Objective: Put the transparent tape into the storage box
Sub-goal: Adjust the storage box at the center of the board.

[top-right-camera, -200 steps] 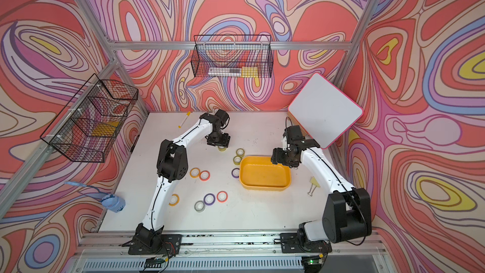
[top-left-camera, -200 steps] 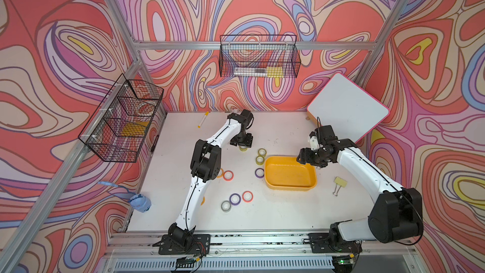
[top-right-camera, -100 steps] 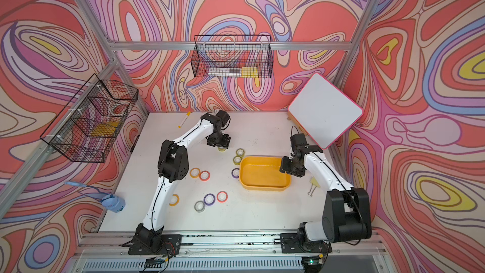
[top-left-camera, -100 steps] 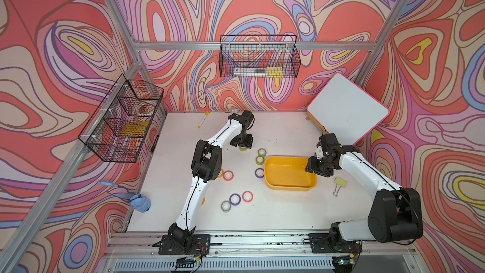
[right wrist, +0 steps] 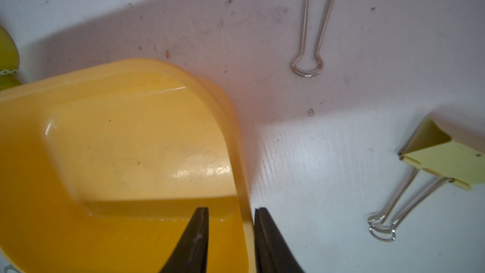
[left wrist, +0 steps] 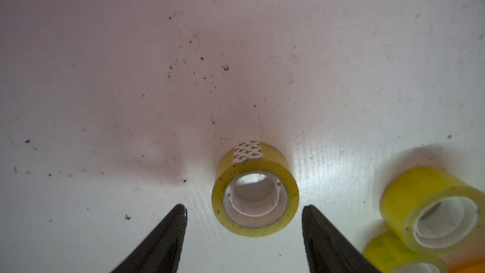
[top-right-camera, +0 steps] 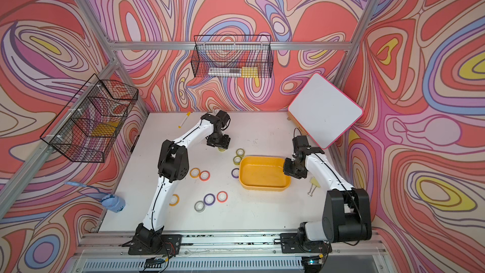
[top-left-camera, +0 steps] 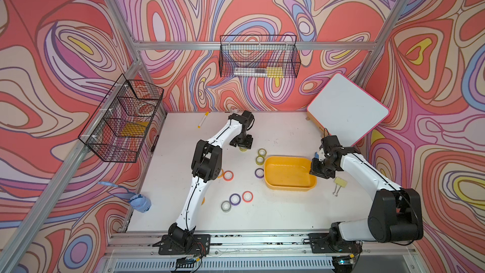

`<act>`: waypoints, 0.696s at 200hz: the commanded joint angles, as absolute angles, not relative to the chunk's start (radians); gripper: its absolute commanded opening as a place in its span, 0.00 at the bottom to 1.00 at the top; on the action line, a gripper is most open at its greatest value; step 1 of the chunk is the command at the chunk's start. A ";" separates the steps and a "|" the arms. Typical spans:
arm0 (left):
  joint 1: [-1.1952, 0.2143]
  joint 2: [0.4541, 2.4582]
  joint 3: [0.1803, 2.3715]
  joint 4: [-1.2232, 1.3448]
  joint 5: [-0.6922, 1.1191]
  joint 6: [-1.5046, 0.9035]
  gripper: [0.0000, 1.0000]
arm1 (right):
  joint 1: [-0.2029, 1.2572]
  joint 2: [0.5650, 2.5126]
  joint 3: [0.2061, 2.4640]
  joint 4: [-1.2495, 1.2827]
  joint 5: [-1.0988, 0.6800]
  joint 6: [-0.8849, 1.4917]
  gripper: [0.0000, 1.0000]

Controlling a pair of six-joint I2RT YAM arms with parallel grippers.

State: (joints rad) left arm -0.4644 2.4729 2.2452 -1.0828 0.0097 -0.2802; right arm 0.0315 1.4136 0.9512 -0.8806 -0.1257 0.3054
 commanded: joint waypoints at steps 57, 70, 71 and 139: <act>-0.469 2.491 2.265 -1.135 -0.028 -0.252 0.75 | 0.025 1.462 0.957 -0.849 -0.169 0.268 0.14; -0.469 2.489 2.265 -1.136 -0.033 -0.247 0.75 | 0.026 1.462 0.957 -0.843 -0.171 0.264 0.13; -0.469 2.489 2.266 -1.135 -0.033 -0.247 0.75 | 0.026 1.463 0.957 -0.842 -0.171 0.264 0.13; -0.468 2.491 2.263 -1.135 -0.016 -0.250 0.74 | 0.026 1.469 0.974 -0.836 -0.147 0.250 0.08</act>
State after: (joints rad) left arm -0.4644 2.4729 2.2452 -1.1015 -0.0181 -0.2584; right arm 0.0311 1.4525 0.9516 -0.8448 -0.1570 0.2626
